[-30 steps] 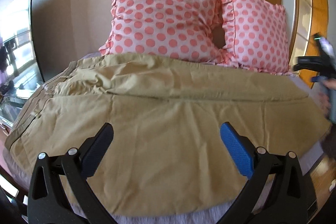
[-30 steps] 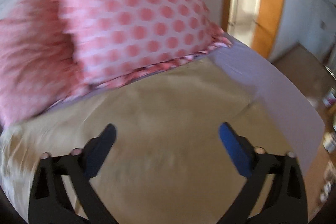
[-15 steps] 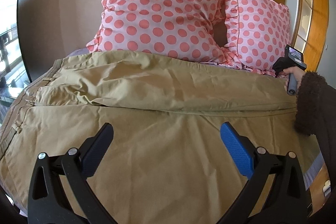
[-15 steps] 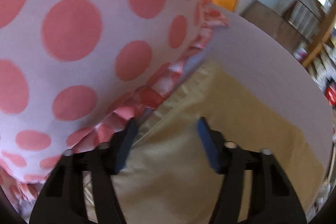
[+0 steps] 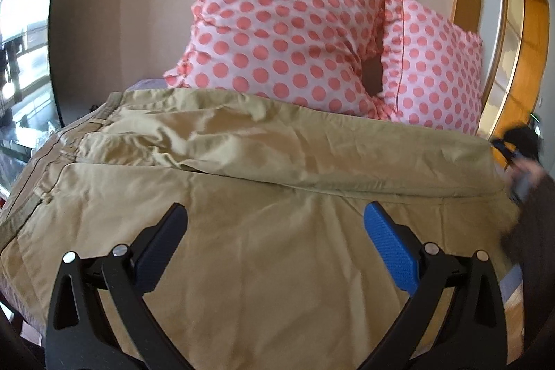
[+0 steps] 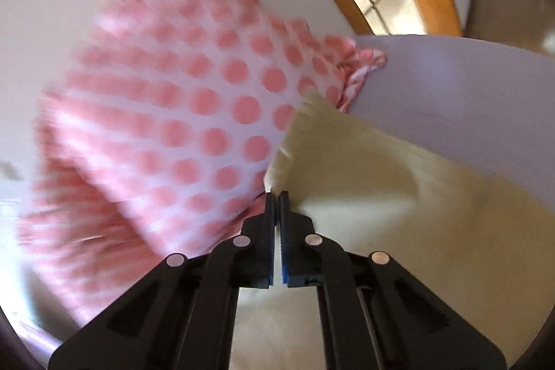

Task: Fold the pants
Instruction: 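Grasp the khaki pants' leg end with the right gripper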

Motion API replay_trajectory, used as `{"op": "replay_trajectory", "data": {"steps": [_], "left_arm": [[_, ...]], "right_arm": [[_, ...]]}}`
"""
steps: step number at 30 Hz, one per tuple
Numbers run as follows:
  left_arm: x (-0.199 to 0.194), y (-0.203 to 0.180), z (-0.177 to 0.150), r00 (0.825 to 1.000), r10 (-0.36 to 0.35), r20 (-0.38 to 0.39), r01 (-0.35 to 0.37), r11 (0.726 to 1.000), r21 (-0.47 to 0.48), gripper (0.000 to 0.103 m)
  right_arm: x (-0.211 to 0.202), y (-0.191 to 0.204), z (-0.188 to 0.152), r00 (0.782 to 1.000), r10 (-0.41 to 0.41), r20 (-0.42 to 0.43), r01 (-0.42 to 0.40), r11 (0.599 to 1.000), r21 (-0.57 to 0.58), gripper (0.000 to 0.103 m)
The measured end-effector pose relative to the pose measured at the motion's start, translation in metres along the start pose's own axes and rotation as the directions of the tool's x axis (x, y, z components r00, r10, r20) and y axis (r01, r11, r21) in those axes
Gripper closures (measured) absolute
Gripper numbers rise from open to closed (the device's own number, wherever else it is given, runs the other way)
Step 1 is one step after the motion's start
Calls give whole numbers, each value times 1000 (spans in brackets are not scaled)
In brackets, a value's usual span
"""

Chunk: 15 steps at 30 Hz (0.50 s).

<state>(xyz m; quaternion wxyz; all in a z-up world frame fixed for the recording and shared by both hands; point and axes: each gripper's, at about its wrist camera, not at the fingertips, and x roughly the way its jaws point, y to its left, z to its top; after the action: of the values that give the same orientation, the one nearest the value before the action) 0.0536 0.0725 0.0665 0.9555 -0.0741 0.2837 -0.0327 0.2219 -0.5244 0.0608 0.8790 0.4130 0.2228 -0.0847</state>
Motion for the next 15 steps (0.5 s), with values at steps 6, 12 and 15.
{"op": "replay_trajectory", "data": {"steps": [6,12,15], "left_arm": [[-15,22,7,993,-112,38,115,990,-77,2],[-8,32,23,977,-210,27,212,970,-118,2],[-7,42,28,975,-218,28,220,964,-151,2]], "right_arm": [[-128,-68,-84,996,83,-29,-77,985,151,101],[-128,-91,-113,978,82,-194,-34,970,239,71],[-134,-81,-121,977,91,-190,-45,971,234,51]]}}
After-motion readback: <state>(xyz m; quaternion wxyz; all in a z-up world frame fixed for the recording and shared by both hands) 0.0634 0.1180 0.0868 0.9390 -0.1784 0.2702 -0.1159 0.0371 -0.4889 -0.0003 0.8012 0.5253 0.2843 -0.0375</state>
